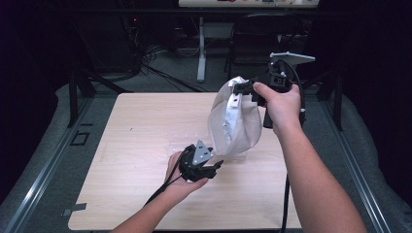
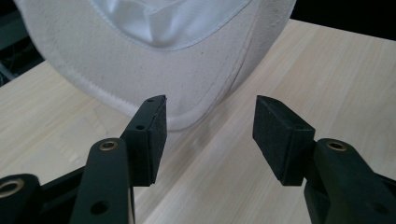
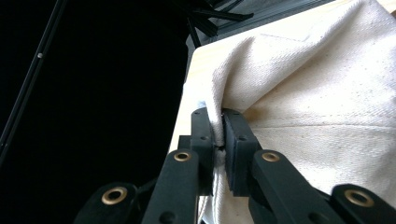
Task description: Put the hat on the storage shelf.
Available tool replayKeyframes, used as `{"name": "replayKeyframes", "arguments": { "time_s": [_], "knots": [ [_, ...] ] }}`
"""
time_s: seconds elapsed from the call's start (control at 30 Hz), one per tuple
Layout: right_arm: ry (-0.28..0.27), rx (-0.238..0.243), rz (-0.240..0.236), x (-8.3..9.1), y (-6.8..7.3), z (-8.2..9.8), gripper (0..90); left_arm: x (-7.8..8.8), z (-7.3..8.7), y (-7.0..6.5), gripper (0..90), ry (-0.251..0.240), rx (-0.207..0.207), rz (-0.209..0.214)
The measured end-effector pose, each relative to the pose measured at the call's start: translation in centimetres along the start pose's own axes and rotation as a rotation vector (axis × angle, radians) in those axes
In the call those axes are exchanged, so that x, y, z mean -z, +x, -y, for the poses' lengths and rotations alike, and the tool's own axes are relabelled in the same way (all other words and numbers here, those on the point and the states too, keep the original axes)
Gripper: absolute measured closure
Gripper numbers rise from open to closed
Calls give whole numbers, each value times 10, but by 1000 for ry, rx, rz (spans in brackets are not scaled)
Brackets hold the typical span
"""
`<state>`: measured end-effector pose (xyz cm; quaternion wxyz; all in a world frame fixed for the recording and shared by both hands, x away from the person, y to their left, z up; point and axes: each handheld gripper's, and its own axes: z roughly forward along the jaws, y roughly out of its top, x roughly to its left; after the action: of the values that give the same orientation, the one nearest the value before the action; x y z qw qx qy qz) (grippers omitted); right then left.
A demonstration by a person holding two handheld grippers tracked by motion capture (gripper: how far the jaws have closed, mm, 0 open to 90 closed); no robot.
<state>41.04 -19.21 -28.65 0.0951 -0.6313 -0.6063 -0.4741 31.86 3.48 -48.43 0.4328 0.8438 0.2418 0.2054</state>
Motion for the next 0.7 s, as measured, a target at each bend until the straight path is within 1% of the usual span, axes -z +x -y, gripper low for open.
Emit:
{"name": "replayKeyframes", "arguments": {
  "time_s": [0.1, 0.17, 0.23, 0.27, 0.3, 0.33, 0.37, 0.4, 0.5, 0.6, 0.63, 0.7],
  "knots": [
    [3, 1, 3, -2, 1, -1, 840, -10, -4, -3, 452, 10, -23, -43],
    [-2, -5, 5, -5, 1, -3, 840, -16, -6, -4, 465, 27, -13, -79],
    [-4, -7, 5, -6, 0, -3, 840, -17, -6, -2, 503, 44, -5, -94],
    [-4, -9, 3, -6, 0, -4, 840, -18, -6, 1, 543, 43, 5, -96],
    [-6, -16, -1, -7, -1, -4, 840, -17, -6, 3, 623, 45, 3, -99],
    [-5, -17, -2, -7, -1, -4, 840, -16, -6, 6, 655, 46, 7, -101],
    [-6, -15, -3, -8, 0, -4, 840, -14, -5, 10, 709, 43, 8, -106],
    [-4, -10, -5, -9, 1, -4, 840, -12, -5, 12, 738, 42, 9, -104],
    [-13, -7, -6, -10, 3, -4, 840, -6, -4, 21, 770, 21, 6, -105],
    [-9, 6, -2, -13, 5, -4, 840, 2, -6, 31, 795, -11, 23, -64],
    [-10, 7, 2, -15, 6, -4, 840, 3, -6, 33, 807, -13, 25, -58],
    [-1, 10, 15, -19, 5, -5, 840, 5, -8, 37, 815, 1, 21, -55]
  ]
}}
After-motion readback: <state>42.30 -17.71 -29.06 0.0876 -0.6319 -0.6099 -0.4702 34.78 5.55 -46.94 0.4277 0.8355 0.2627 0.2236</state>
